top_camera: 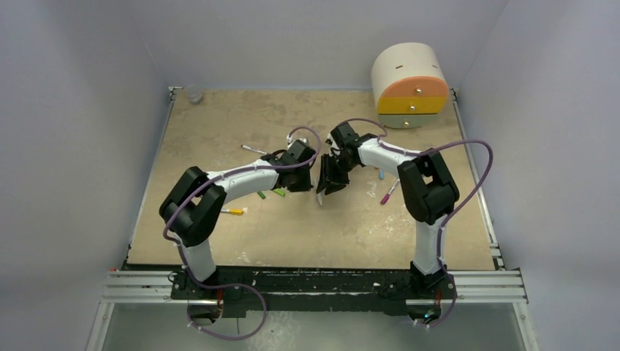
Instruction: Open the pen caps
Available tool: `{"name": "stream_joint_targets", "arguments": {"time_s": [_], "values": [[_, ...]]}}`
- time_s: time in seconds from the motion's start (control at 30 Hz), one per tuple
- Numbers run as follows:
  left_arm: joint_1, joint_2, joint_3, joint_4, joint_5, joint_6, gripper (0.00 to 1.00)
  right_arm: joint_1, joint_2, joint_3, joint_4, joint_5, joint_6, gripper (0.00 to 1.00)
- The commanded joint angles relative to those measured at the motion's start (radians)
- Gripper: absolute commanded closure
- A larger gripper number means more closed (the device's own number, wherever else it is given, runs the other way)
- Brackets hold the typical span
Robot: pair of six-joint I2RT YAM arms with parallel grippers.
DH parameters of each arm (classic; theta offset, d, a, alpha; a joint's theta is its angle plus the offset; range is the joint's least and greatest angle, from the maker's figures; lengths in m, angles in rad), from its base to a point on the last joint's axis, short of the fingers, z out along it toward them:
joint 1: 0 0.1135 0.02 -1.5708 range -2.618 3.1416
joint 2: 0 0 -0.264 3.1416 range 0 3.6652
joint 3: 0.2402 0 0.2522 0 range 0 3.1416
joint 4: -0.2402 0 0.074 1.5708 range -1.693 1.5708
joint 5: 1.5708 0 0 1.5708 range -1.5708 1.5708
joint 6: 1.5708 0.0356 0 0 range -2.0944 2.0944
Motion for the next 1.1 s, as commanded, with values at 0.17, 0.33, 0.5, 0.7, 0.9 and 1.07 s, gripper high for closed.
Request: {"name": "stream_joint_targets", "arguments": {"time_s": [0.17,0.33,0.5,0.7,0.9,1.07], "values": [[0.005,0.064,0.045,0.022,-0.008,0.05,1.0,-0.002,-0.197,0.109,-0.16,0.05,-0.011,0.58],[0.006,0.102,0.09,0.003,-0.02,0.063,1.0,-0.065,-0.28,0.054,-0.197,0.099,-0.03,0.57],[0.006,0.136,0.139,-0.014,-0.03,0.079,0.99,-0.161,-0.365,-0.052,-0.19,0.093,-0.051,0.57],[0.012,0.157,0.166,-0.034,-0.032,0.09,0.93,-0.203,-0.41,-0.092,-0.196,0.099,-0.061,0.56],[0.012,0.155,0.169,-0.057,-0.037,0.094,0.79,-0.219,-0.415,-0.092,-0.203,0.113,-0.067,0.56],[0.012,0.113,0.148,-0.059,-0.043,0.084,0.69,-0.237,-0.41,-0.087,-0.2,0.12,-0.072,0.51]]}}
